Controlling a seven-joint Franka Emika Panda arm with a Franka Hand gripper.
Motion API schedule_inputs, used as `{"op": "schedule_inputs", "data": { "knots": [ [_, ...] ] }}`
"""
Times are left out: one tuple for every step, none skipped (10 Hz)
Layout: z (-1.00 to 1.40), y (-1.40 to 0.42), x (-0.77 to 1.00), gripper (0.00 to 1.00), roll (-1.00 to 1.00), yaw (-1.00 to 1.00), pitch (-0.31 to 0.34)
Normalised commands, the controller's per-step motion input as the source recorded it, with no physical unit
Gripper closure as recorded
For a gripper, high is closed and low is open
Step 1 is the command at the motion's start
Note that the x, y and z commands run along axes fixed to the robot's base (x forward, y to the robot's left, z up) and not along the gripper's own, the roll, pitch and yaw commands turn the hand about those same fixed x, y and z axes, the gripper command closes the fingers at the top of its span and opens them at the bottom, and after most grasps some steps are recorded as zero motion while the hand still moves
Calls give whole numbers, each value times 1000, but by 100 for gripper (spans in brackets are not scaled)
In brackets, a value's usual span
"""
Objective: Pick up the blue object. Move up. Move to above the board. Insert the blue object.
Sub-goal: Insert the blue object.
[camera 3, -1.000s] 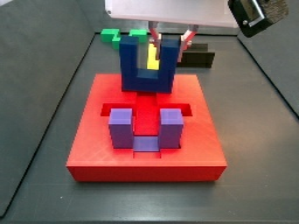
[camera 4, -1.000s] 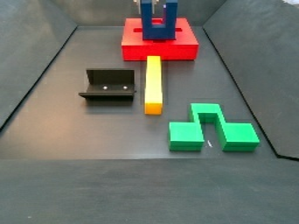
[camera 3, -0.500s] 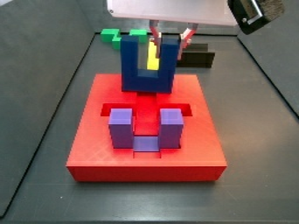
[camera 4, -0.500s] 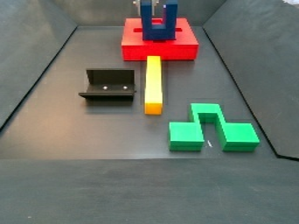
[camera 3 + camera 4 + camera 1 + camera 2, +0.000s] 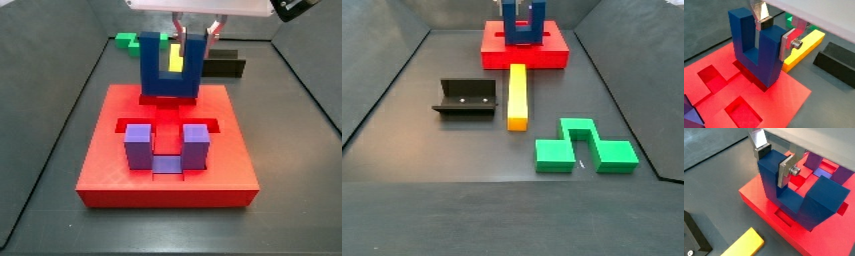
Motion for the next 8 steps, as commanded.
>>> {"op": "schedule_inputs", "data": {
  "knots": [
    [-77,-9,0,100,54,134,-24],
    [-117,-34,0,100,91,117,-24],
    [-91,-37,0,100,97,114,-16],
    [-77,-37,0,100,110,109,-13],
    [-66,-77,0,100,109,106,-16],
    [-46,-106,0,100,104,94,-17],
    [-17,-151,0,100,101,63,-17],
    [-43,-103,0,100,129,0,-11]
  ]
}}
